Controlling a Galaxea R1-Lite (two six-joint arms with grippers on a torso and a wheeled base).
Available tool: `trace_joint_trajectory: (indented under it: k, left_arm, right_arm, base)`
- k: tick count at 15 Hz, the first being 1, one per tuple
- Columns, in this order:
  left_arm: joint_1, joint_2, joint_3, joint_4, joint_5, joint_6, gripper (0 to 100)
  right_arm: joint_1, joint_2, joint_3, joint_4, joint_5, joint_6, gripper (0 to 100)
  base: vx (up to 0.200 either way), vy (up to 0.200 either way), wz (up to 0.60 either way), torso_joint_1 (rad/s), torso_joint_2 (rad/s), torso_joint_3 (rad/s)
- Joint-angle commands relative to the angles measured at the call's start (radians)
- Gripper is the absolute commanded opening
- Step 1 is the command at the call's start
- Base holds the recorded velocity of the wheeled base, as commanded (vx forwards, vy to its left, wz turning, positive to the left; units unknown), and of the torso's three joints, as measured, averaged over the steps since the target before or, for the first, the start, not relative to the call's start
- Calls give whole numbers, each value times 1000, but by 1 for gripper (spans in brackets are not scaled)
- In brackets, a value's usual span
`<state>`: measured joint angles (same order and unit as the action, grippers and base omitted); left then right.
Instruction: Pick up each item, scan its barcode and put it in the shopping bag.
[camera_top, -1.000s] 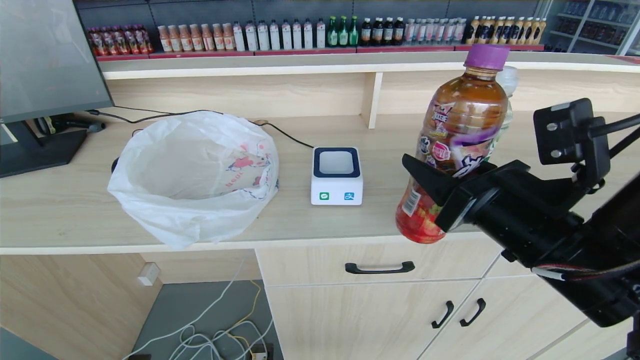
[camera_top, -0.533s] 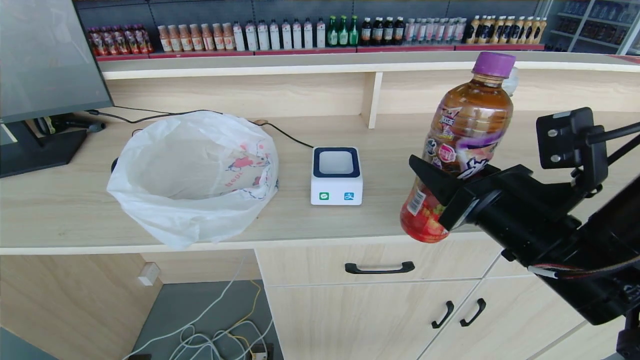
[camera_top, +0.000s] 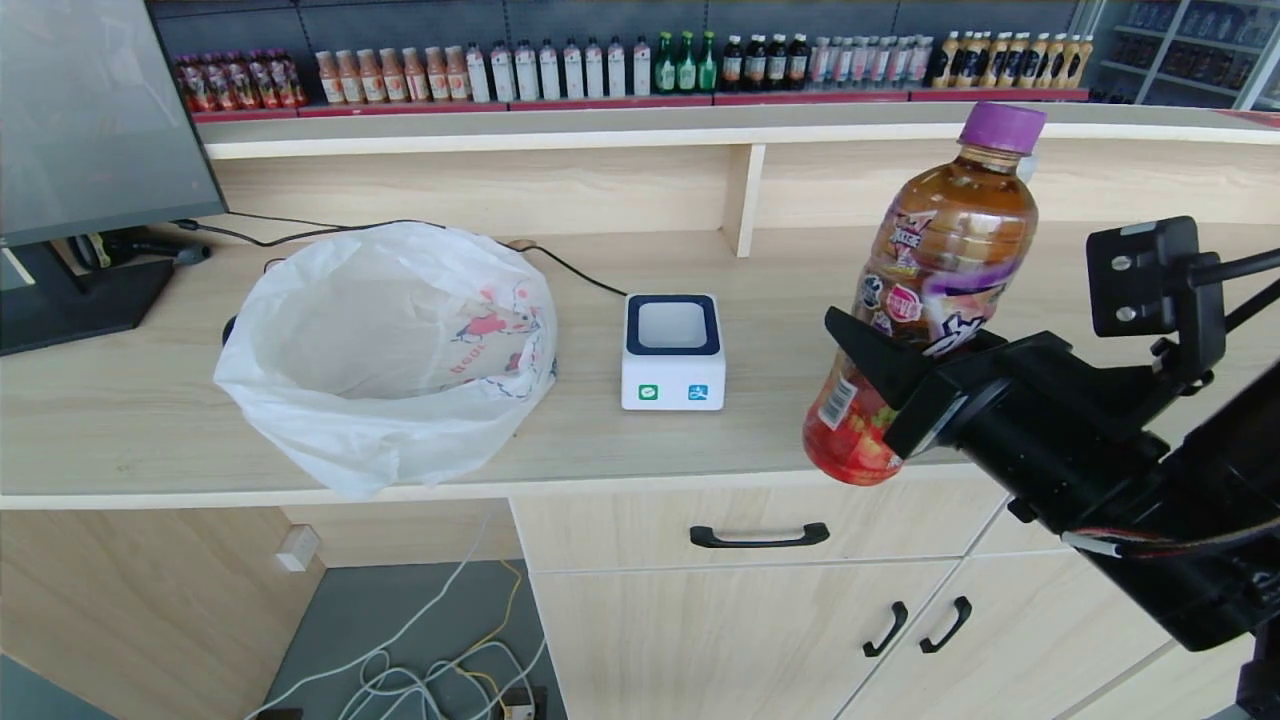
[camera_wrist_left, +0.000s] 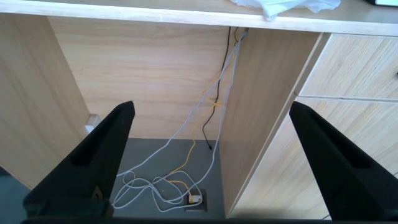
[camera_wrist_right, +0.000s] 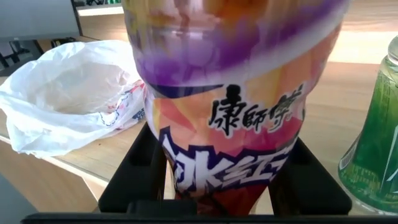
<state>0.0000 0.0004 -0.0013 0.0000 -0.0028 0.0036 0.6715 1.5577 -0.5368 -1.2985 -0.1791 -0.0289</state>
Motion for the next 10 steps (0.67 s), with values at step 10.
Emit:
trace_joint_trajectory:
  k: [10]
  left_arm:
    - [0,0,1,0,0,1,100]
  right_arm:
    - [-29,-25,-14,-10,9,-40,0]
  base:
    - [0,140,0,5,3,2]
